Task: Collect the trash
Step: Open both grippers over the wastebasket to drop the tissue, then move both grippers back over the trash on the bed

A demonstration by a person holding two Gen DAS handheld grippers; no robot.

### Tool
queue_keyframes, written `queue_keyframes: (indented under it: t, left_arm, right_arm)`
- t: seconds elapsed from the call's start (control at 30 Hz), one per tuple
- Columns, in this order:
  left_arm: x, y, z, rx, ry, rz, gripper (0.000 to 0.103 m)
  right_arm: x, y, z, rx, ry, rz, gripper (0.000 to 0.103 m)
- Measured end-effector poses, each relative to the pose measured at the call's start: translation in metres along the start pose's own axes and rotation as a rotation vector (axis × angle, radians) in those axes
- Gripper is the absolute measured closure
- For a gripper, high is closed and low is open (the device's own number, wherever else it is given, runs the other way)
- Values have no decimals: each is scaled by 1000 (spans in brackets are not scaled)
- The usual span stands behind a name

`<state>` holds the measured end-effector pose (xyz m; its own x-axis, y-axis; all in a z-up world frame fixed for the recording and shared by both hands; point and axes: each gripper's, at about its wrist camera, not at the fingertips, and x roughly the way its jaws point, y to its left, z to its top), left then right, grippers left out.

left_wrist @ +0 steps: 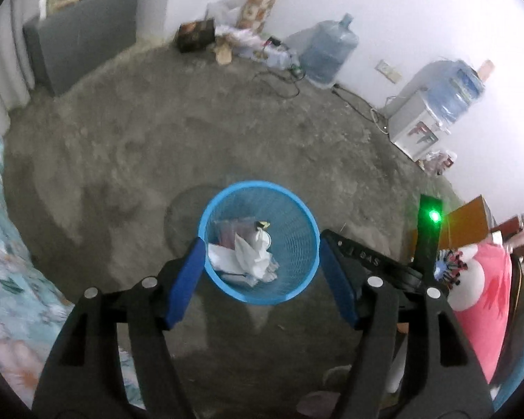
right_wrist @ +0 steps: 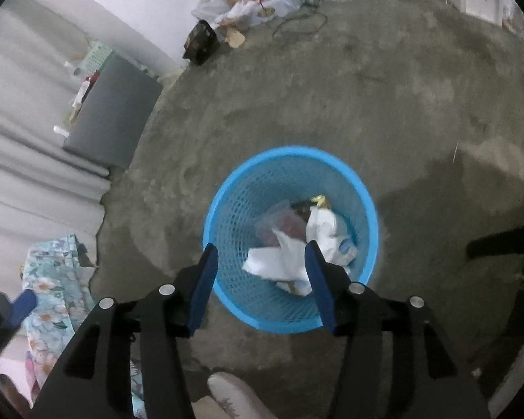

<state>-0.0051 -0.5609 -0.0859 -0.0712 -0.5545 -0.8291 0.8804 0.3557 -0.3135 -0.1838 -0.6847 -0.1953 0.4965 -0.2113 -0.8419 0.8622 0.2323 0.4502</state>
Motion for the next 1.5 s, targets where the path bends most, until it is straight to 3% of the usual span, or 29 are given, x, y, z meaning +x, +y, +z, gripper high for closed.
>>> queue_keyframes:
  t: [0.13, 0.27, 0.37, 0.53, 0.77, 0.97, 1.07, 1.2, 1.37, 1.5]
  left_arm:
    - [-67, -16, -10, 53, -51, -17, 36]
    - [-136, -23, -30, 89, -128, -23, 24]
    - [-188, -13, -56, 91, -162, 30, 20]
    - [-279, 39, -118, -23, -261, 92, 19]
    - [-392, 132, -220, -226, -467, 324, 18]
    - [-448, 200, -295, -431, -587, 486, 16]
    - [-454, 229, -330, -540, -609, 515, 16]
    - [-445, 251, -359, -610, -611, 487, 16]
    - [-438, 270, -374, -632, -626, 474, 16]
    - [-434, 282, -384, -643, -640, 448, 15]
  right_arm:
    - [-32, 32, -5, -90, -59, 30, 49]
    - [-67, 75, -12, -203, -115, 99, 41]
    - [-97, 121, -25, -316, -141, 170, 38]
    - [-136, 192, -60, -480, -129, 323, 33]
    - [-153, 272, -119, -516, 83, 642, 33]
    - [-131, 348, -200, -480, 388, 836, 33]
    - [-120, 380, -243, -470, 506, 867, 33]
    - [-97, 418, -296, -478, 624, 811, 37]
    - [-66, 428, -328, -392, 715, 706, 43]
    - [-47, 438, -339, -319, 735, 678, 44]
